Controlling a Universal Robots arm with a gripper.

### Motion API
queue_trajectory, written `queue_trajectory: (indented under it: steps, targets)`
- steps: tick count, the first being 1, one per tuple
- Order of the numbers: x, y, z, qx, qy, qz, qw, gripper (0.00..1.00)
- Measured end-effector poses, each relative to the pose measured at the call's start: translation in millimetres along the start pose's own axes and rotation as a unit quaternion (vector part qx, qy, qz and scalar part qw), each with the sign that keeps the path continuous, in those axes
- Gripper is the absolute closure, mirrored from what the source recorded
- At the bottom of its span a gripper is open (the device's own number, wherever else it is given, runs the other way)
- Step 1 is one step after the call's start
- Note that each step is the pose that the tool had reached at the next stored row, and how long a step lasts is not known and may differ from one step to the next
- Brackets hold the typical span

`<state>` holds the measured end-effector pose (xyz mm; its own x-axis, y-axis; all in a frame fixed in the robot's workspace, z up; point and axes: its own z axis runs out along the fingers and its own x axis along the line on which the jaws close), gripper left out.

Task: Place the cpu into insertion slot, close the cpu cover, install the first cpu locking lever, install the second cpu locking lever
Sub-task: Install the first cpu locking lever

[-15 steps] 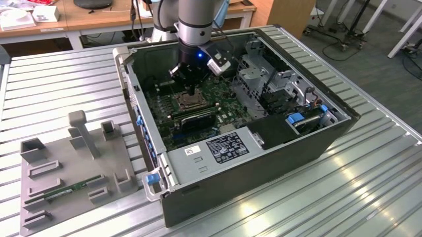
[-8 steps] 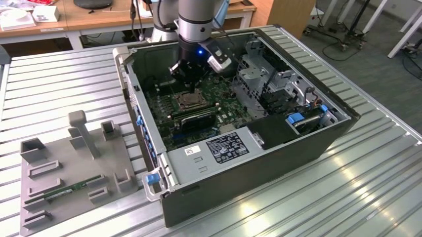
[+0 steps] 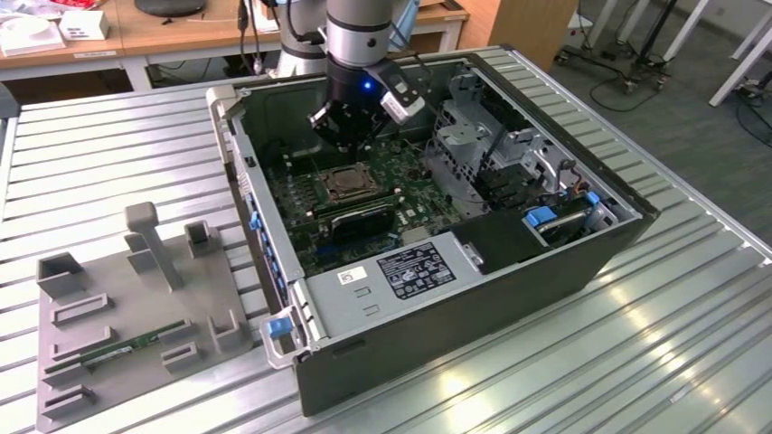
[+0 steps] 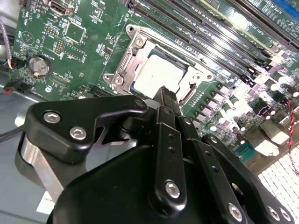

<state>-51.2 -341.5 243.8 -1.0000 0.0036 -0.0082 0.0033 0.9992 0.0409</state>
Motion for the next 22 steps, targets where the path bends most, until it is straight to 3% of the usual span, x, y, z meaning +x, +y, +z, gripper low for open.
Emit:
queue_trajectory:
  steps: [11,22]
  targets:
    - [0.0,0.0,-0.5,0.0,0.0,0.0,1.0,0.89]
    - [6.2,0.0,-0.2,0.0,0.0,0.0,1.0,0.89]
